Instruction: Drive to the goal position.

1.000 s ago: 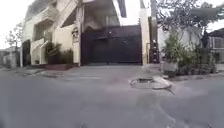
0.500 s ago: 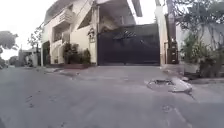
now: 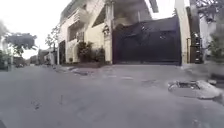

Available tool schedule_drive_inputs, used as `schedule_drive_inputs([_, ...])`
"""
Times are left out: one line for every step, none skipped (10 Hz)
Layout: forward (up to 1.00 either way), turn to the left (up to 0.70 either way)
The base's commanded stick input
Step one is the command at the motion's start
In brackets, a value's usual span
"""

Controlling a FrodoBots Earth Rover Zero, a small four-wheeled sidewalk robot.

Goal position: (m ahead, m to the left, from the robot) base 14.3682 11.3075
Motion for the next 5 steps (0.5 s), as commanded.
schedule_drive_inputs([1.0, 0.45])
schedule_drive_inputs([1.0, 0.45])
schedule_drive_inputs([1.0, 0.45])
schedule_drive_inputs([1.0, 0.45])
schedule_drive_inputs([1.0, 0.45])
